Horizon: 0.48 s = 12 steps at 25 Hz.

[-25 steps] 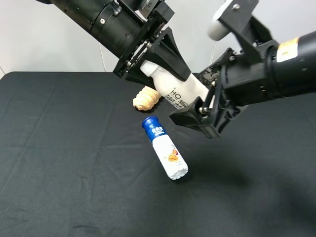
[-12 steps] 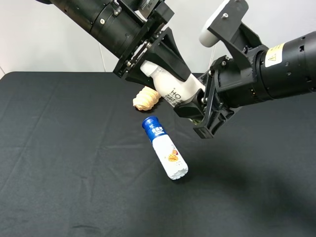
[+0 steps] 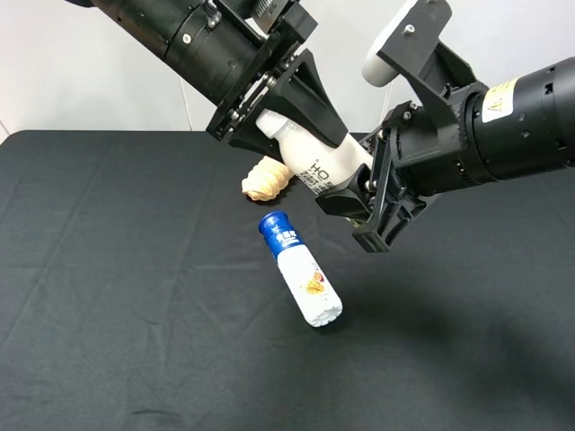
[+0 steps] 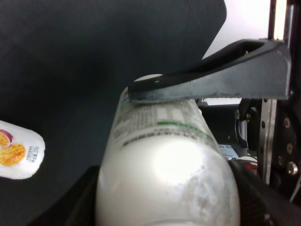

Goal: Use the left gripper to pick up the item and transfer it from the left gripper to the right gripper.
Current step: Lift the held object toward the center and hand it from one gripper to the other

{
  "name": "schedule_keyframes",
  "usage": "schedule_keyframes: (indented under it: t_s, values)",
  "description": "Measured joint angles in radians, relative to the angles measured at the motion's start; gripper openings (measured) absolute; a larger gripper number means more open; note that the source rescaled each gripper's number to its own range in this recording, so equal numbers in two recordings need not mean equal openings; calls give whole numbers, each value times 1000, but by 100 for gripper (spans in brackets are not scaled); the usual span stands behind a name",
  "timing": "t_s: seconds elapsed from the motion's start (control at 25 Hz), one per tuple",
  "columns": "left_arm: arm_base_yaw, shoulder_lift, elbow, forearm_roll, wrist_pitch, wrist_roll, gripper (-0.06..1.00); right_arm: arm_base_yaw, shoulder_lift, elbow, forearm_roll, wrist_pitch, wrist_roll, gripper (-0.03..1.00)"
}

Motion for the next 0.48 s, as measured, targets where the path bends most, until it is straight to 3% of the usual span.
schedule_keyframes:
  t_s: [0.16, 0.2, 0.32, 0.36, 0.48]
  values:
    - [0, 0, 0, 1, -16, -1, 4, 0, 1, 0, -3, -4, 0, 13]
    - [0, 0, 0, -10, -21, -9, 14, 0, 2, 0, -4, -2, 0, 13]
    - [0, 0, -4, -27, -18, -27, 66, 0, 10, 0, -4, 13, 0, 11]
    - [0, 0, -4, -27, -14, -28, 76, 0, 10, 0, -4, 13, 0, 11]
    - [0, 0, -4, -27, -9, -31, 87, 0, 10, 0, -4, 11, 0, 11]
